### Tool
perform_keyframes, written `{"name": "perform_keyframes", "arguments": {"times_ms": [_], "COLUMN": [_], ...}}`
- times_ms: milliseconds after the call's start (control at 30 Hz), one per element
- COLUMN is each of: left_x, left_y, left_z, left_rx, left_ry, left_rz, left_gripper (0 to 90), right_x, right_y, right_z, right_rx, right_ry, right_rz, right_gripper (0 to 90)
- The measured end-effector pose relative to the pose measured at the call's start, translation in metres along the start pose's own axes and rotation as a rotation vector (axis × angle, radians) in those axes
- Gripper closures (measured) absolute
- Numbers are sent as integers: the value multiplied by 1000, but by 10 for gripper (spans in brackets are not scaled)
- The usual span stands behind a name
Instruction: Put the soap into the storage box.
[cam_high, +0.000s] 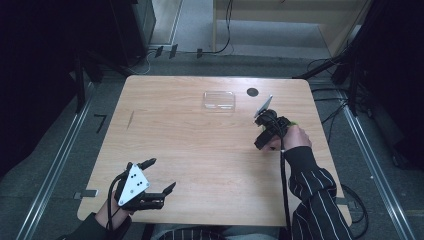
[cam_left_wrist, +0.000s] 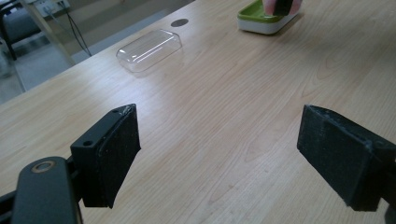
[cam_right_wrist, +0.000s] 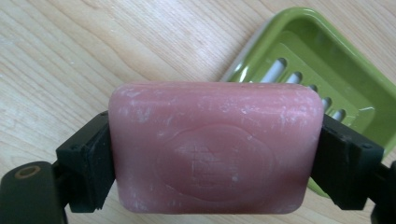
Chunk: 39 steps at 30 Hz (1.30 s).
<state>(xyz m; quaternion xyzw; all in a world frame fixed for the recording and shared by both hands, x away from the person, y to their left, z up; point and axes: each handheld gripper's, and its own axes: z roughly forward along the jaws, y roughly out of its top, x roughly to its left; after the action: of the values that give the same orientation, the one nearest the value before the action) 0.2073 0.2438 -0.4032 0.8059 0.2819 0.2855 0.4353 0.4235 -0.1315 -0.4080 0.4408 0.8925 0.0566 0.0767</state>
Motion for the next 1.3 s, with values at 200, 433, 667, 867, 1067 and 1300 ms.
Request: {"name": "perform_keyframes", "arguments": {"times_ms": [200,433,667,867,1067,1300], "left_x": [0,0,0,0,0,0], "left_y": [0,0,0,0,0,0], "left_z": [0,0,0,0,0,0], "left_rx": [1,-1,2,0,1,2], "left_ry": [0,-1,0,-1,-1,-2], "left_rz": [0,-1,1,-1,0,1], "left_gripper": [140,140,140,140,140,140], "right_x": [-9,-18,-30,-39,-46,-54], "right_y": [-3,-7,-12,-15,-18,-19], "right_z": [-1,-1,0,1,3,5], "right_rx": [-9,-13,-22,-25,-29,-39], "right_ry": [-3,-7,-4,-2,2,3], "right_rz": [21,54,97,131,157,187], "right_gripper": [136,136,137,136,136,136]}}
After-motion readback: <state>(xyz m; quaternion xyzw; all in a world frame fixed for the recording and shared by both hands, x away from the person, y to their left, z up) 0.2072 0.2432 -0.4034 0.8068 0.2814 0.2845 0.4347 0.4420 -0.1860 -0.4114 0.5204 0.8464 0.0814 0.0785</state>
